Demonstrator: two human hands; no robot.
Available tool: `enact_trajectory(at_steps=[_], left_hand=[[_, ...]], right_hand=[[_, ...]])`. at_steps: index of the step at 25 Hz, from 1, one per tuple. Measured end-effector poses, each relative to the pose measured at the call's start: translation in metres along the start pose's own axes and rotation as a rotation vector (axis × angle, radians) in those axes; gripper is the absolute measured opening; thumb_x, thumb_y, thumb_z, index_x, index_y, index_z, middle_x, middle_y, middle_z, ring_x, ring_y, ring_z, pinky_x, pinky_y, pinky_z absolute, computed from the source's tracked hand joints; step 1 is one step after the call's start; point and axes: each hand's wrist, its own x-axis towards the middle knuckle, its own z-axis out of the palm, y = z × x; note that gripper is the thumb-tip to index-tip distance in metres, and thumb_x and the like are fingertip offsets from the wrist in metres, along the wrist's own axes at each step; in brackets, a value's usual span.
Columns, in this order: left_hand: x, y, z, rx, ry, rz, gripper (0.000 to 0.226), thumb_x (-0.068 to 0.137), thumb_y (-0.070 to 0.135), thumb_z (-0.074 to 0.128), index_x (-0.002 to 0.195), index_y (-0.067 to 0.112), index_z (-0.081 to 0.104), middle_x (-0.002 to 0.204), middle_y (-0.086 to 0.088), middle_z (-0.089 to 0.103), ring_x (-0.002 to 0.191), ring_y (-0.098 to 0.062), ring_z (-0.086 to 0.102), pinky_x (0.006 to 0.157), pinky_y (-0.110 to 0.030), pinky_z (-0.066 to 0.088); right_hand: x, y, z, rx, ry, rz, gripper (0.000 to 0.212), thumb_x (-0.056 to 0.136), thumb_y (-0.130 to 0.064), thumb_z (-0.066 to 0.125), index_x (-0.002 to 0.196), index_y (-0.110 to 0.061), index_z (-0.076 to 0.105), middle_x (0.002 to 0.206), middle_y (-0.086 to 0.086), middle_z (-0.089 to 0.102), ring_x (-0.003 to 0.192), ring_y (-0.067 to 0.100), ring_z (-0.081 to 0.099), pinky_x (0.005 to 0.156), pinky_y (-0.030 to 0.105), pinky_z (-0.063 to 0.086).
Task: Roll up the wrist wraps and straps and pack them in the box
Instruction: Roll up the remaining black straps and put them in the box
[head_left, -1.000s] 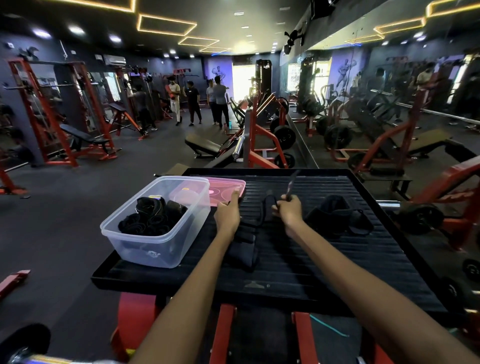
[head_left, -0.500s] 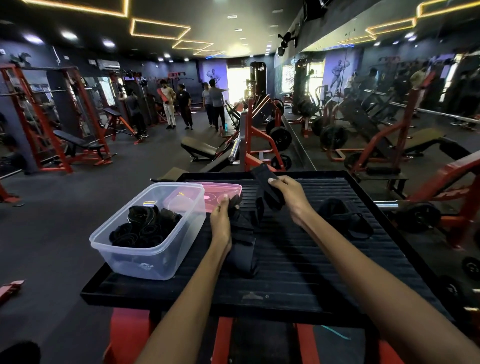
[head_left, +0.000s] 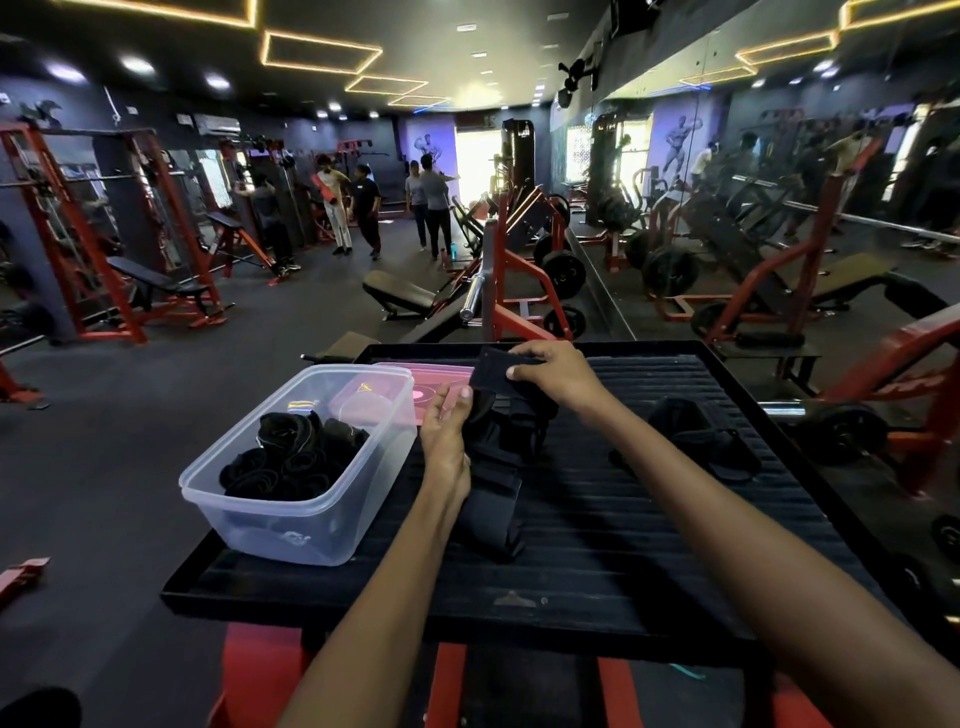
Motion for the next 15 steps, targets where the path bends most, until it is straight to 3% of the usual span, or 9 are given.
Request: enact_trajectory(at_steps=[2, 5, 8, 12, 15], left_hand=[[0.001, 0.001, 0.001, -0.008, -0.014, 0.013, 0.052, 0.084, 0.019, 0.067, 0.13, 0.003, 0.048, 0.122, -0.016, 0.059, 0.104, -0.026, 0.059, 0.102, -0.046, 0.045], [0.001, 0.0, 0.008, 0.06, 0.007, 0.055, 0.016, 0.093, 0.024, 0.055, 0.102, 0.011, 0.06, 0.098, -0.01, 0.066, 0.091, -0.025, 0.062, 0.092, -0.042, 0.05], [0.001, 0.0, 0.013, 0.173, 0.032, 0.11, 0.022, 0.095, 0.035, 0.05, 0.099, 0.016, 0.06, 0.101, -0.01, 0.066, 0.099, -0.026, 0.062, 0.096, -0.043, 0.049], [0.0, -0.004, 0.018, 0.211, -0.02, 0.179, 0.037, 0.099, 0.042, 0.036, 0.117, 0.018, 0.057, 0.115, -0.004, 0.065, 0.113, -0.021, 0.059, 0.1, -0.037, 0.045], [0.004, -0.008, 0.018, 0.1, -0.043, 0.165, 0.035, 0.101, 0.033, 0.033, 0.126, 0.017, 0.052, 0.122, -0.004, 0.063, 0.12, -0.021, 0.056, 0.104, -0.038, 0.042]], right_hand=[[0.003, 0.002, -0.001, 0.002, -0.073, 0.055, 0.025, 0.074, -0.011, 0.073, 0.098, -0.018, 0.074, 0.099, 0.001, 0.072, 0.098, 0.016, 0.065, 0.094, 0.032, 0.05], [0.001, -0.004, -0.005, -0.063, -0.142, 0.071, 0.017, 0.075, -0.011, 0.07, 0.09, -0.016, 0.076, 0.09, 0.001, 0.071, 0.09, 0.014, 0.063, 0.086, 0.028, 0.05], [-0.001, -0.014, -0.01, -0.058, -0.22, 0.106, 0.02, 0.077, -0.006, 0.067, 0.094, -0.002, 0.074, 0.092, 0.011, 0.071, 0.075, 0.01, 0.059, 0.066, 0.014, 0.049], [0.008, -0.019, -0.006, -0.134, -0.238, 0.165, 0.027, 0.072, -0.011, 0.07, 0.096, 0.001, 0.072, 0.106, 0.017, 0.07, 0.087, 0.019, 0.064, 0.08, 0.029, 0.052], [0.011, -0.014, 0.004, -0.126, -0.176, 0.161, 0.005, 0.074, -0.011, 0.071, 0.079, -0.01, 0.072, 0.101, 0.011, 0.071, 0.092, 0.018, 0.065, 0.078, 0.026, 0.05]])
